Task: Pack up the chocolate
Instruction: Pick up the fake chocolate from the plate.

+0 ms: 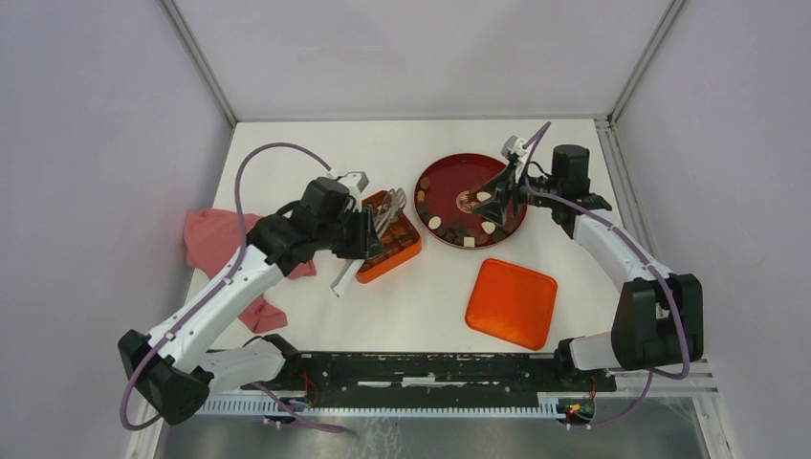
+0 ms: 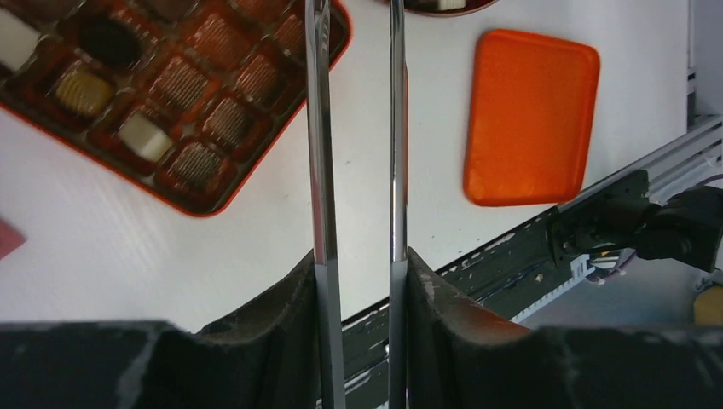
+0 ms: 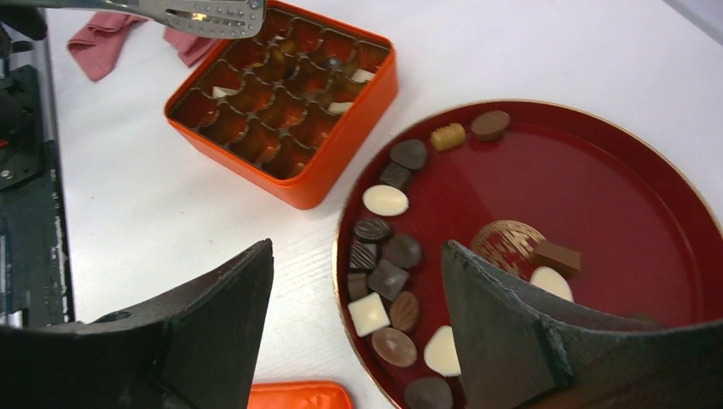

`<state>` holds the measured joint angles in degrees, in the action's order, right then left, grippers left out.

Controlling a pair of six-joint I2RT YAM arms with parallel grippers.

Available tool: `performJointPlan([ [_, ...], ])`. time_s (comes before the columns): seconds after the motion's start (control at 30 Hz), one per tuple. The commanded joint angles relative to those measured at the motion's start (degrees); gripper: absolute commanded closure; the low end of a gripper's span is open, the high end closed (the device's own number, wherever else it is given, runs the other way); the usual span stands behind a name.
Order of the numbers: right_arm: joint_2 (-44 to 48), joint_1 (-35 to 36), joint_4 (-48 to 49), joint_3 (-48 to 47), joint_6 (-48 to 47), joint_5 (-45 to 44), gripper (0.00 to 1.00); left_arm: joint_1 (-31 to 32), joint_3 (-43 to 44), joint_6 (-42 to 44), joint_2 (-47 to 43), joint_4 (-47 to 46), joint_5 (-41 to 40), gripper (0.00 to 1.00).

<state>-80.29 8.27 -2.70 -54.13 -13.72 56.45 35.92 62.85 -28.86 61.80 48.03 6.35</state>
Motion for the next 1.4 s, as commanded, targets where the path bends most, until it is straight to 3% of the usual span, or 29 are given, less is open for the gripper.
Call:
performJointPlan([
  [0.0,3.2,-4.3,-1.7,-2.1,-2.6,-1.7,0.22,2.7,4.5,-1.5,5.6,-14.6,3.4,0.59],
  [0.3,3.4,-14.6,1.4,0.0,1.2,2.0,0.22,5.4,14.3,7.5,25.2,-19.7,3.5,0.58],
  [0.67,-0.1,-16.1,-2.4,-1.4,-1.2,4.0,0.22,5.5,34.1,20.9,48.3,-12.9,-0.5,0.58],
  [0.97,-1.4,-16.1,-3.2,-1.7,-1.9,4.6,0.22,5.6,42.7,28.0,57.4,-8.5,-3.0,0.58],
  [1.37,-1.9,-16.1,-3.8,-2.0,-2.4,5.3,0.22,6.6,43.5,29.9,59.5,-7.1,-3.0,0.57],
])
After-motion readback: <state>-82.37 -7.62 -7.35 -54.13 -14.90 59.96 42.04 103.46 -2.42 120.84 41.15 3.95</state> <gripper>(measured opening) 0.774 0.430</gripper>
